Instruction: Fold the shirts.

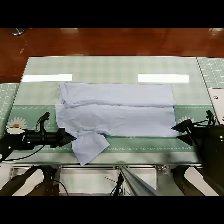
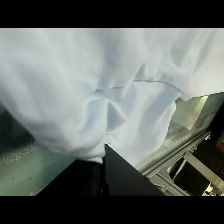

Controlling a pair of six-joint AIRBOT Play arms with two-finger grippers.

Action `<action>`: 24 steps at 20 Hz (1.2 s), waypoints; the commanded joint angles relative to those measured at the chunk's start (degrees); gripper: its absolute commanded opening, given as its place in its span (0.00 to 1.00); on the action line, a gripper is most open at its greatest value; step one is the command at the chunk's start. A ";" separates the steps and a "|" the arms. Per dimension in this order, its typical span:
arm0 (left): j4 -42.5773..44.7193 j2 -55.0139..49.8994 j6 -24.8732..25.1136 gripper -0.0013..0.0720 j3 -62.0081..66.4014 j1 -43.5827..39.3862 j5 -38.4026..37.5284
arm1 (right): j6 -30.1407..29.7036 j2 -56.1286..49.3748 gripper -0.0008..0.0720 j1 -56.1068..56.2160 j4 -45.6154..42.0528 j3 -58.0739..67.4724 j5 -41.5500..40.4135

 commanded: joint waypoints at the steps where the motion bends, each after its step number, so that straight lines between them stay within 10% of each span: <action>1: -1.27 0.04 0.00 0.05 0.02 -0.02 3.15 | -4.33 -4.85 0.86 0.37 10.88 -0.20 -4.09; 3: -4.02 0.04 0.04 0.05 0.20 -0.02 3.72 | -6.62 -5.84 0.67 0.39 14.51 -0.07 -4.28; 5: -4.37 0.04 0.04 0.05 1.95 -0.02 3.67 | -10.49 -5.84 0.12 0.39 15.50 0.96 -3.21; 6: -4.39 0.04 0.02 0.05 3.41 -0.02 3.34 | -11.85 -5.84 0.05 0.37 15.21 1.97 -2.21; 14: -4.92 -1.79 -6.19 0.05 25.14 -0.26 5.49 | -11.10 -8.48 0.05 5.66 12.02 19.10 1.40; 24: -3.78 -34.29 -14.71 0.05 58.95 -9.03 5.05 | -3.13 -29.70 0.04 16.44 12.26 42.91 -5.64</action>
